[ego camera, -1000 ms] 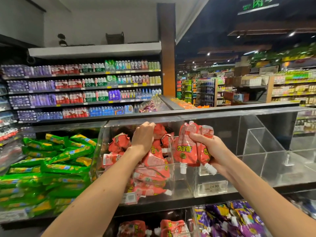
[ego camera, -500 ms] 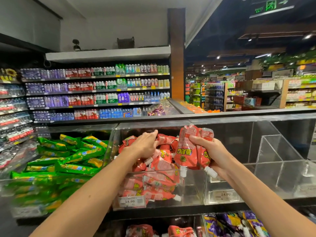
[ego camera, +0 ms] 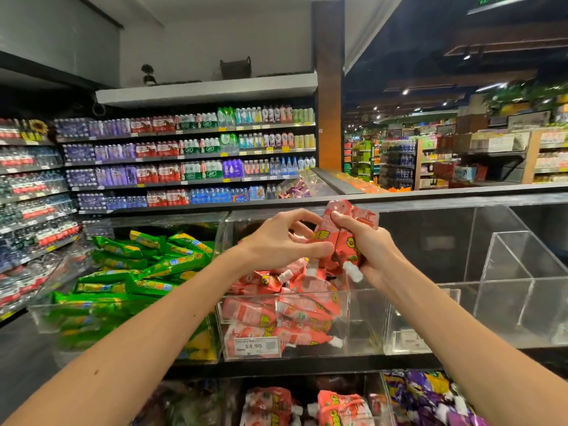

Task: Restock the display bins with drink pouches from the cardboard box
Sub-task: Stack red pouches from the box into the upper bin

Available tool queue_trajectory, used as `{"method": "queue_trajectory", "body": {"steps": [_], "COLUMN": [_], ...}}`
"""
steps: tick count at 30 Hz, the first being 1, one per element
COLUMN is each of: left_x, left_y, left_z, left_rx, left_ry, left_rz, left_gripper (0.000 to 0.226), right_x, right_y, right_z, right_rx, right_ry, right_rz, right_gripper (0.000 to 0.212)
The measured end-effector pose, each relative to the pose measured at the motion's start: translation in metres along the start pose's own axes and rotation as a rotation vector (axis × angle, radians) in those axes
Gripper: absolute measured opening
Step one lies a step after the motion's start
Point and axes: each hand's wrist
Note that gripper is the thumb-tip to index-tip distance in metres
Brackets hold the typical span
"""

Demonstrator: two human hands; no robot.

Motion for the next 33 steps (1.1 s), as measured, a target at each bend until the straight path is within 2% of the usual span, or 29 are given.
{"method": "queue_trajectory", "body": {"steps": [3, 11, 13, 15, 19, 23, 25, 28, 30, 33], "left_x": [-0.003, -0.029, -0.042, -0.054, -0.056, -0.057, -0.056, -0.045, -0.036, -0.034], "left_y": [-0.003, 0.0, -0.001, -0.003, -0.004, -0.009, -0.01, -0.005, 0.0, 0.003], "left_z": [0.005, 0.018, 0.023, 0.032, 0.063, 0.077, 0.077, 0.081, 0.086, 0.077], "left_rx": [0.031, 0.011, 0.062, 0.081, -0.003, -0.065, -0.037, 0.086, 0.135, 0.057], "left_ry": [-0.09, 0.132, -0.028, -0.285, -0.706, -0.804, -0.906, -1.035, -1.032, -0.914], "left_rz": [-0.06, 0.01, -0.048, -0.09, 0.06, 0.138, 0.143, 0.051, 0.01, 0.059], "left_gripper": [0.062, 0.059, 0.057, 0.055, 0.056, 0.05, 0.049, 0.052, 0.056, 0.055], "right_x": [0.01, 0.013, 0.011, 0.007, 0.0, 0.0, 0.001, 0.002, 0.003, 0.004], "right_y": [0.002, 0.012, 0.012, 0.011, 0.009, 0.007, 0.007, 0.006, 0.006, 0.006], "right_z": [0.001, 0.003, 0.003, 0.005, 0.007, 0.006, 0.003, 0.0, -0.001, -0.002], "right_rx": [0.001, 0.022, 0.018, 0.023, 0.017, 0.018, 0.017, 0.032, 0.044, 0.057], "right_ry": [0.001, 0.046, 0.083, 0.103, 0.133, 0.159, 0.169, 0.17, 0.166, 0.158], "right_rz": [0.021, 0.191, 0.169, 0.127, 0.1, 0.127, 0.141, 0.142, 0.14, 0.134], "right_gripper": [0.036, 0.034, 0.036, 0.033, 0.028, 0.031, 0.032, 0.033, 0.033, 0.033]}}
Point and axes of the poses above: each hand's wrist, its own y-axis away from the middle knuckle, its own x-axis out of the palm, z = x × y, and after that the axes turned 7 degrees about -z, right-handed
